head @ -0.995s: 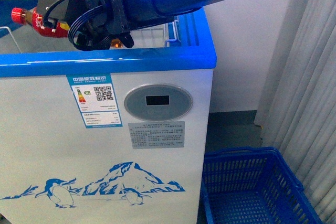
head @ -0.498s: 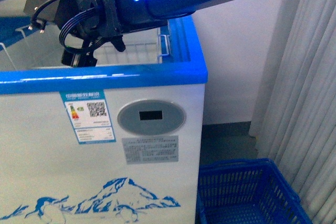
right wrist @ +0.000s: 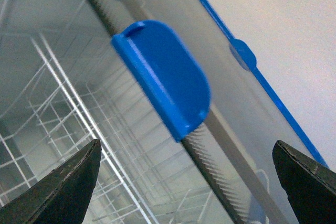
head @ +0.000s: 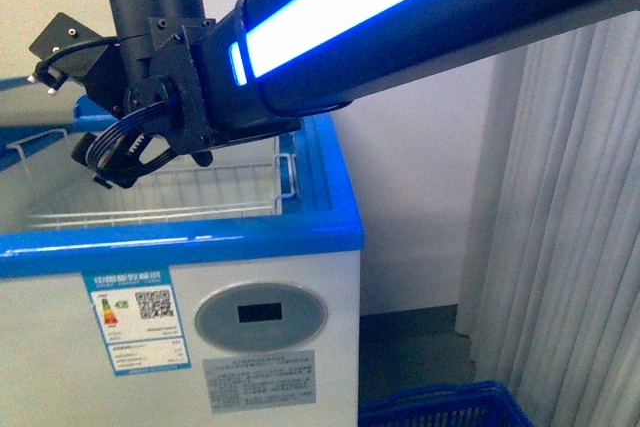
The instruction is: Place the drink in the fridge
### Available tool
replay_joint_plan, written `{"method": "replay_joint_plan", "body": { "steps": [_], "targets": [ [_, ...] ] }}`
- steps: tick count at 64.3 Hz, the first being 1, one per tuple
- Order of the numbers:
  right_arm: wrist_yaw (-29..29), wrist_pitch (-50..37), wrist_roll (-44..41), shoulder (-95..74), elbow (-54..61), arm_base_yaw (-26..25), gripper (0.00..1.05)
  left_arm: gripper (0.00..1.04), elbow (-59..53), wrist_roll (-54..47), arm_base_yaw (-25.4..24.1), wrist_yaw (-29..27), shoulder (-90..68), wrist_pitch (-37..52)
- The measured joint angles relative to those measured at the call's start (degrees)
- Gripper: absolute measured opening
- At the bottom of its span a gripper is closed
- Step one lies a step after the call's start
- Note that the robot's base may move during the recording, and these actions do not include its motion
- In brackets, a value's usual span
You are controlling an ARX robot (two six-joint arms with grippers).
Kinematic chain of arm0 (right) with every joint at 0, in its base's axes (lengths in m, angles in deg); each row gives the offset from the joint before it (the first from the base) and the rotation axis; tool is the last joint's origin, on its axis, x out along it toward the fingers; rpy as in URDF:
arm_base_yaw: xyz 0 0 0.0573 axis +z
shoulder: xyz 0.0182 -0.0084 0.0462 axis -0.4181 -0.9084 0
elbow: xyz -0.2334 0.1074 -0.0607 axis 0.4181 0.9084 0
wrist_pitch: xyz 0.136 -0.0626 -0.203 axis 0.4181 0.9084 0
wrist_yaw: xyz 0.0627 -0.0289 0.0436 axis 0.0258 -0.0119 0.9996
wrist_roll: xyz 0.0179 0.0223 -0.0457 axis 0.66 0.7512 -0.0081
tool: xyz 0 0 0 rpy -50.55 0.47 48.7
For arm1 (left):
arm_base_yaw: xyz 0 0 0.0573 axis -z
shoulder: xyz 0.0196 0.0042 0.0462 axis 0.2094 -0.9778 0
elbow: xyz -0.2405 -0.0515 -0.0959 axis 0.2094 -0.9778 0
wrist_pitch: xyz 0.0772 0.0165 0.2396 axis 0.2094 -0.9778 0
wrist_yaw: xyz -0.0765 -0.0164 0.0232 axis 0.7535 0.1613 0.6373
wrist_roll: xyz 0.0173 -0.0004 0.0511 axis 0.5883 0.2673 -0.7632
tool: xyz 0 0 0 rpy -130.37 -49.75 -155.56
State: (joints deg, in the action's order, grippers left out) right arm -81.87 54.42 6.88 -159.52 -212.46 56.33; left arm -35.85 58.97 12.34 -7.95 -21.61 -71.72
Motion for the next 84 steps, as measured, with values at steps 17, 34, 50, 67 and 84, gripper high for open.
{"method": "replay_joint_plan", "body": {
  "steps": [17, 34, 50, 67, 84],
  "targets": [
    [-1.42, 9.20, 25.33, 6.51, 2.32, -2.73, 0.97, 0.97, 0.00, 0.00, 0.00, 0.02, 0.00, 0.00],
    [1.99, 1.27, 40.87, 26.64, 21.09, -6.27, 0.97, 0.97, -0.02, 0.00, 0.00, 0.00, 0.04, 0.00],
    [2.19, -7.13, 43.80, 38.53, 40.74, -9.18, 0.97, 0.97, -0.02, 0.00, 0.00, 0.00, 0.04, 0.00],
    [2.80, -13.97, 46.97, 52.78, 59.93, -13.60, 0.97, 0.97, -0.02, 0.00, 0.00, 0.00, 0.04, 0.00],
    [4.04, -19.50, 48.65, 67.52, 77.18, -17.70, 0.97, 0.97, -0.02, 0.00, 0.00, 0.00, 0.04, 0.00]
  ]
}}
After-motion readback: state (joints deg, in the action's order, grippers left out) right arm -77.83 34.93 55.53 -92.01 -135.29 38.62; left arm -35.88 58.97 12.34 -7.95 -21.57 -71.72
